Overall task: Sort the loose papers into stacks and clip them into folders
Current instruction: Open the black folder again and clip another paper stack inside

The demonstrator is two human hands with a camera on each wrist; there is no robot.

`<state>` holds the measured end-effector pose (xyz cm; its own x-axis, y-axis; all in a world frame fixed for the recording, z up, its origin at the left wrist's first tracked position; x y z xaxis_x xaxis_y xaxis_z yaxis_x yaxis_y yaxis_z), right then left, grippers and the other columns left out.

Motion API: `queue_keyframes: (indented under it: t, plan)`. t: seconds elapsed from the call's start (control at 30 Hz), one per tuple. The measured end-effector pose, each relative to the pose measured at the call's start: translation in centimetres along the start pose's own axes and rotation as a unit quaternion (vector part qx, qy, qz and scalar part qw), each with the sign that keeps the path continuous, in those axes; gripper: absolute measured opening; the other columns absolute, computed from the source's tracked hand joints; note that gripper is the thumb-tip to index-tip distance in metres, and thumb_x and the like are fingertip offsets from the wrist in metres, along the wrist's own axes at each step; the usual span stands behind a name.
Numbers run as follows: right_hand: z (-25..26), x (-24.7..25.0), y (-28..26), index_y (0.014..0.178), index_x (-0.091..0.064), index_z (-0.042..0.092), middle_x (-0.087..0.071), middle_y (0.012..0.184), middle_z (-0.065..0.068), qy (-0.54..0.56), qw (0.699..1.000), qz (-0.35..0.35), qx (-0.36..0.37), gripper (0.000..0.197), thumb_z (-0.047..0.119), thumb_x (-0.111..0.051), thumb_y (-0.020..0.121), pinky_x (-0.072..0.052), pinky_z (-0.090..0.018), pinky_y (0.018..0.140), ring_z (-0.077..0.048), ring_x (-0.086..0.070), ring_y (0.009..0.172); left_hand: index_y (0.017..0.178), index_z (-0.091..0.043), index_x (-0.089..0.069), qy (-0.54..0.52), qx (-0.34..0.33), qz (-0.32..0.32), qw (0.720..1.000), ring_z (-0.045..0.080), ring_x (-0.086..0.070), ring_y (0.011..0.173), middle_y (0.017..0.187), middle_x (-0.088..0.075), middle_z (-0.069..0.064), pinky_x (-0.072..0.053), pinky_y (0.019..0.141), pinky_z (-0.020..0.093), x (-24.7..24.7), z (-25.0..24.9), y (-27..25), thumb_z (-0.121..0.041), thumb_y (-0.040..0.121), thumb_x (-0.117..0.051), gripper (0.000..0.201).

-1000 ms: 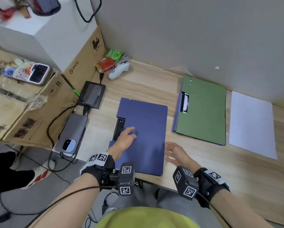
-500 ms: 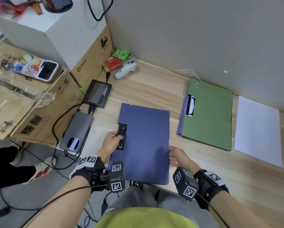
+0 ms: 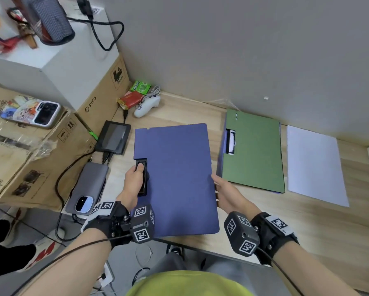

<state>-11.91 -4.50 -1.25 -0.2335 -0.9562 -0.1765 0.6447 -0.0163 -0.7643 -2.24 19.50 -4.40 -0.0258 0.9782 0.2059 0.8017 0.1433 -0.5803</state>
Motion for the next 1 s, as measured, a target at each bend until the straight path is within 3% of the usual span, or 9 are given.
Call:
queue_keyframes:
  t: [0.07,0.17,0.3,0.43,0.57,0.67,0.8,0.9,1.0]
  plan:
    - [0.8,0.6,-1.0,0.123,-0.062,0.021,-0.07,0.115,0.003,0.026,0.998,0.048,0.021,0.041,0.044,-0.038,0.1,-0.048,-0.035,0.092,-0.016,-0.066,0.105,0.078,-0.016,-0.053,-0.009,-0.004,0.028,1.0,0.016,-0.048,0.061,0.079,-0.058,0.007,-0.036,0.052,0.025,-1.3,-1.5,-0.4,-0.026,0.102,-0.039,0.029]
    - [2.9,1.4,-3.1,0.133,-0.055,0.022,-0.063,0.129,0.004,0.057,0.994,0.056,0.08,0.047,0.047,-0.033,0.1,-0.041,-0.036,0.106,-0.014,-0.059,0.12,0.12,-0.011,-0.056,0.003,-0.034,0.087,0.996,0.023,-0.058,0.095,0.119,-0.063,0.013,-0.04,0.078,0.028,-4.4,-3.7,-1.6,-0.027,0.1,-0.044,0.028]
    - [6.2,3.7,-6.9,0.134,-0.055,0.016,-0.061,0.131,-0.002,0.083,0.98,0.034,0.179,0.051,0.045,-0.028,0.102,-0.043,-0.037,0.103,-0.02,-0.057,0.123,0.141,-0.018,-0.039,0.103,-0.128,0.15,0.975,0.019,-0.047,0.126,0.132,-0.05,-0.003,-0.037,0.097,0.029,-9.9,-6.9,-4.1,-0.034,0.093,-0.058,0.054]
    - [8.6,5.8,-10.2,0.132,-0.057,0.012,-0.064,0.127,-0.002,0.048,0.967,0.024,0.25,0.05,0.043,-0.031,0.101,-0.05,-0.031,0.093,-0.018,-0.061,0.117,0.155,-0.027,-0.008,0.203,-0.165,0.297,0.918,0.01,-0.014,0.148,0.159,-0.013,-0.013,-0.022,0.119,0.041,-16.0,-10.1,-8.2,-0.068,0.071,-0.066,0.109]
    - [10.1,7.1,-11.5,0.134,-0.055,0.018,-0.063,0.129,0.0,0.032,0.956,0.016,0.29,0.054,0.051,-0.03,0.099,-0.045,-0.033,0.102,-0.016,-0.058,0.121,0.154,-0.032,0.001,0.233,-0.209,0.346,0.885,0.007,-0.013,0.147,0.16,-0.01,-0.017,-0.026,0.118,0.044,-20.5,-13.4,-12.9,-0.085,0.043,-0.069,0.141]
    - [10.4,8.4,-11.8,0.136,-0.053,0.023,-0.062,0.13,0.004,0.027,0.954,0.016,0.297,0.059,0.059,-0.029,0.096,-0.042,-0.037,0.106,-0.013,-0.058,0.121,0.154,-0.031,-0.007,0.243,-0.252,0.362,0.864,0.01,-0.025,0.144,0.158,-0.019,-0.014,-0.033,0.114,0.038,-21.0,-14.9,-14.2,-0.059,0.067,-0.075,0.114]
    - [10.1,10.3,-11.2,0.141,-0.044,0.035,-0.043,0.148,0.012,-0.02,0.957,-0.082,0.276,0.059,0.065,-0.034,0.091,-0.027,-0.039,0.114,-0.01,-0.042,0.134,0.147,-0.028,-0.03,0.214,-0.241,0.388,0.863,0.017,-0.059,0.112,0.132,-0.053,-0.003,-0.055,0.085,0.034,-19.5,-16.5,-14.3,-0.015,0.08,-0.06,0.074]
    - [10.0,12.4,-11.1,0.142,-0.044,0.026,-0.038,0.149,0.008,-0.026,0.941,-0.217,0.259,0.05,0.045,-0.042,0.096,-0.025,-0.034,0.111,-0.015,-0.033,0.139,0.116,-0.018,-0.055,0.207,-0.218,0.315,0.9,0.018,-0.056,0.073,0.083,-0.057,0.001,-0.048,0.058,0.029,-17.1,-17.7,-13.1,0.006,0.075,-0.041,0.05]
    - [9.4,15.3,-10.3,0.126,-0.061,0.025,-0.052,0.139,0.001,-0.056,0.931,-0.257,0.252,0.036,0.019,-0.042,0.096,-0.035,-0.034,0.11,-0.019,-0.047,0.129,0.07,-0.008,-0.045,0.229,-0.2,0.158,0.939,0.017,-0.042,0.057,0.066,-0.043,0.005,-0.034,0.051,0.025,-13.8,-17.8,-10.2,0.018,0.081,-0.035,0.03]
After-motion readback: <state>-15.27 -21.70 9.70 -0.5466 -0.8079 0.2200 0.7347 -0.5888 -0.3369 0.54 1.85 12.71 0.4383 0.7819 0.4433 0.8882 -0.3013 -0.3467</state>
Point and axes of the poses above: each hand's wrist, its own y-axis towards the middle knuckle, its own x-axis out of the back of the hand, z = x × y, the point moved 1 cm from there along y, towards the middle knuckle
